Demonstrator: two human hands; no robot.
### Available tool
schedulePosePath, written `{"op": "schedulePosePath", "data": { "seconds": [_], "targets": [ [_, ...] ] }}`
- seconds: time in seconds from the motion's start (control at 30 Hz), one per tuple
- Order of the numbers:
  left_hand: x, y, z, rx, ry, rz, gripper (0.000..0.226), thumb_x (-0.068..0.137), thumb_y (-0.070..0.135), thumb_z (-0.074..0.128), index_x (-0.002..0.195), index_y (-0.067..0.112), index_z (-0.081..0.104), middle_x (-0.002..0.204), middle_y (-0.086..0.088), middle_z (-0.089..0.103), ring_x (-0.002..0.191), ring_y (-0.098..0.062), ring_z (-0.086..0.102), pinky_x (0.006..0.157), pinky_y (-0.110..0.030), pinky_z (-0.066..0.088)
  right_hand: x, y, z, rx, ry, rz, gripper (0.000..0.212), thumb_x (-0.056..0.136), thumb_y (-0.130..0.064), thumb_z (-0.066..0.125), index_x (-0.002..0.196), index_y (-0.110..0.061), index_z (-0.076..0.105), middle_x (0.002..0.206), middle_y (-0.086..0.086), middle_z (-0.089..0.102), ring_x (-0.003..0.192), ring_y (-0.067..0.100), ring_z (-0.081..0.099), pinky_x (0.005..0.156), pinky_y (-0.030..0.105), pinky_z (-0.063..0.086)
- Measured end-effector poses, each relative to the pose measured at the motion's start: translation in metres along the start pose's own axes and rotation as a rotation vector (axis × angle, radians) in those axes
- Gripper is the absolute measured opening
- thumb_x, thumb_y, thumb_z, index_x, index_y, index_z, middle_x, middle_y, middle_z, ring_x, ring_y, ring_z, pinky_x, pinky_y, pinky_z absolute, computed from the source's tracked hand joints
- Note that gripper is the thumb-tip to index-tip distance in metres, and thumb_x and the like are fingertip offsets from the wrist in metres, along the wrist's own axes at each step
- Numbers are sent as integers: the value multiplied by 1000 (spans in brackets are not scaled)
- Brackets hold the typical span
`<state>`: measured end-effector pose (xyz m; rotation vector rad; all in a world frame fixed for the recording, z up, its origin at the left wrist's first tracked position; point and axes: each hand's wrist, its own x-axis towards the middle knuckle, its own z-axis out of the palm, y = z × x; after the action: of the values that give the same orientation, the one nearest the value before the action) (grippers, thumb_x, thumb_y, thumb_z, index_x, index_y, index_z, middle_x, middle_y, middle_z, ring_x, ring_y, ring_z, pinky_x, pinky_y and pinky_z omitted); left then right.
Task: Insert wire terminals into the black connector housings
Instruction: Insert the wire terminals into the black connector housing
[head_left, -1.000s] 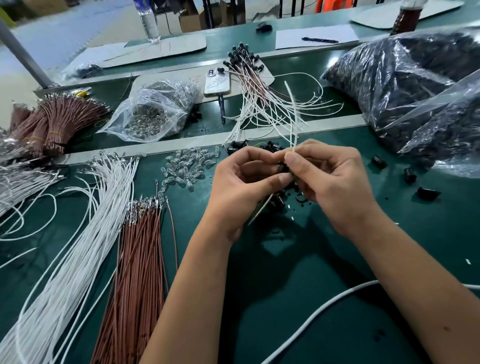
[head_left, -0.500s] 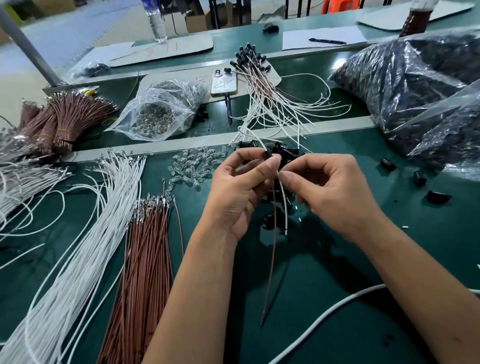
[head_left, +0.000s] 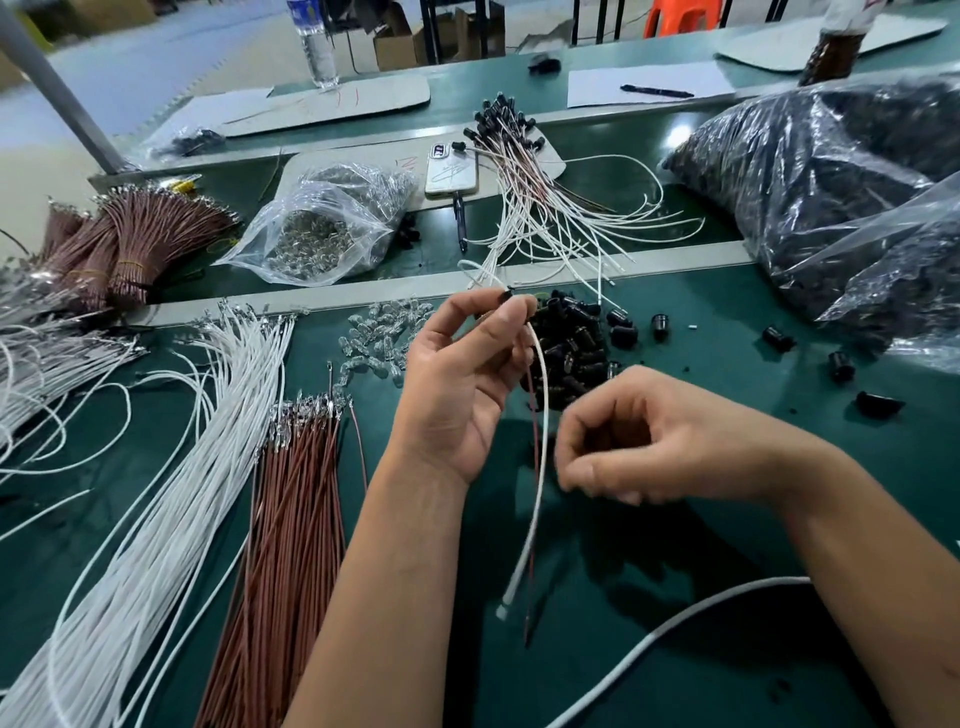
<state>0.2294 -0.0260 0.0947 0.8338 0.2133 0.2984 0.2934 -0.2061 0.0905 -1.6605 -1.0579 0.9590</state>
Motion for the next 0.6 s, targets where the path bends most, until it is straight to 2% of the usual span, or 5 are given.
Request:
{"op": "schedulePosePath", "data": {
  "seconds": [0.2, 0.3, 0.47, 0.53, 0.6],
  "targets": [
    [-3, -1, 5, 139, -123, 38, 21, 74, -2, 72, 73, 19, 72, 80, -12, 68, 61, -18, 56, 57, -24, 52, 13, -2, 13, 261, 444, -110, 27, 89, -33, 71, 80, -8, 71, 56, 0, 58, 38, 4, 44, 35, 14, 29],
    [-2, -2, 3, 123, -95, 27, 19, 72, 0, 79, 78, 15, 70, 82, -10, 73, 62, -15, 58, 61, -21, 53, 9, 1, 10, 187, 365, -96, 22, 92, -22, 76, 73, -12, 71, 51, 1, 56, 36, 5, 43, 36, 15, 30],
    [2, 0, -2, 7, 6, 10, 19, 71, 7, 74, 85, 13, 64, 83, -7, 75, 62, -9, 64, 61, -18, 53, -6, -1, -1, -21, -217, 127, 17, 91, -26, 75, 83, -12, 75, 62, 0, 65, 43, 7, 52, 37, 17, 35],
    [3, 0, -3, 74, 12, 15, 22, 68, 8, 77, 85, 14, 63, 84, -8, 73, 61, -11, 63, 62, -20, 52, -3, -1, 2, 14, -126, 111, 24, 91, -32, 76, 87, -8, 75, 63, 1, 65, 43, 7, 52, 36, 16, 34],
    [1, -3, -1, 195, -13, 20, 23, 66, 8, 79, 83, 14, 64, 84, -12, 68, 60, -14, 59, 59, -21, 52, 5, -1, 7, 132, 160, 38, 33, 93, -39, 74, 86, -7, 74, 63, 5, 64, 41, 8, 50, 34, 16, 32]
  ]
}}
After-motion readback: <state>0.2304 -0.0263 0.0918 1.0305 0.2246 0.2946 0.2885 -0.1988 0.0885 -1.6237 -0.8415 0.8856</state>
